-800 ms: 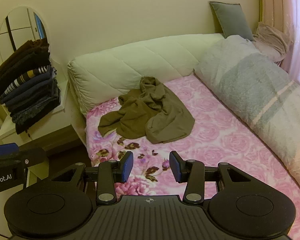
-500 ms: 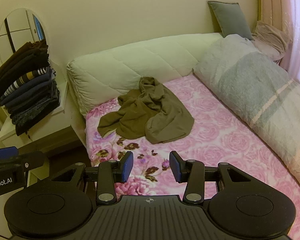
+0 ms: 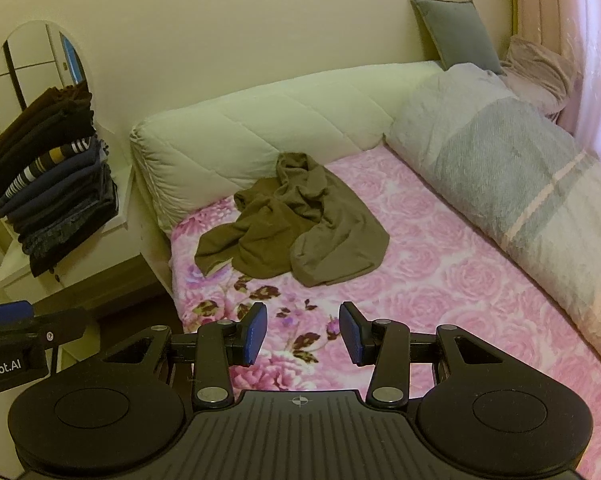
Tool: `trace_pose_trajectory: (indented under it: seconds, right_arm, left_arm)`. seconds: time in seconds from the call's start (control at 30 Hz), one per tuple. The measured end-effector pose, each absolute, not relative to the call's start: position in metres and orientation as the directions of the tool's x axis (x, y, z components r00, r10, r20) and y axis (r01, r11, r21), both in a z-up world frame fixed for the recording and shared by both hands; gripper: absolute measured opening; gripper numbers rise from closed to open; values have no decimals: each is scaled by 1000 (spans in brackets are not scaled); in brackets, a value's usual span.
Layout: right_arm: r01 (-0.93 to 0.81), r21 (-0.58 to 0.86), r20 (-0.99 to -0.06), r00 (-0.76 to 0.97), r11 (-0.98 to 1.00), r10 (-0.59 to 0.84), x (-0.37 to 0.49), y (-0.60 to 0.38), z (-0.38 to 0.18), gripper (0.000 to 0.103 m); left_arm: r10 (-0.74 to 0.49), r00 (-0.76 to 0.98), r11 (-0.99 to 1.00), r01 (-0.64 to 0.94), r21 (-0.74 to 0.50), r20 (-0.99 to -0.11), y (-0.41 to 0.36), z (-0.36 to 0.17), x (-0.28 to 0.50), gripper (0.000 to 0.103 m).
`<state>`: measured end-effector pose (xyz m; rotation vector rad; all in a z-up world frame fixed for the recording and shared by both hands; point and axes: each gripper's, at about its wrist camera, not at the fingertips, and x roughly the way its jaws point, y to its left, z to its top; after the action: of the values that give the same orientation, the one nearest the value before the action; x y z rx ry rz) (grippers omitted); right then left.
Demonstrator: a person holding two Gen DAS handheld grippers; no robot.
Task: Fold clothes
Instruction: 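Move both grippers toward the crumpled olive-green pants on the bed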
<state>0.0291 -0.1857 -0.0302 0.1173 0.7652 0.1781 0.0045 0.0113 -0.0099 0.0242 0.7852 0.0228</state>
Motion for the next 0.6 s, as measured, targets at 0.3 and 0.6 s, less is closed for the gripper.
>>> trace_pose_trajectory:
  seconds: [0.3, 0.6]
  right_arm:
    - [-115, 184, -678, 704, 976, 211, 35, -183, -35, 44]
    - [-85, 203, -680, 704, 976, 203, 54, -189, -48, 44]
  left_arm:
    - [12, 683, 1000, 2, 18, -730, 21, -17, 19, 57]
    - [-33, 629, 998, 58, 5, -777, 26, -36, 68, 57]
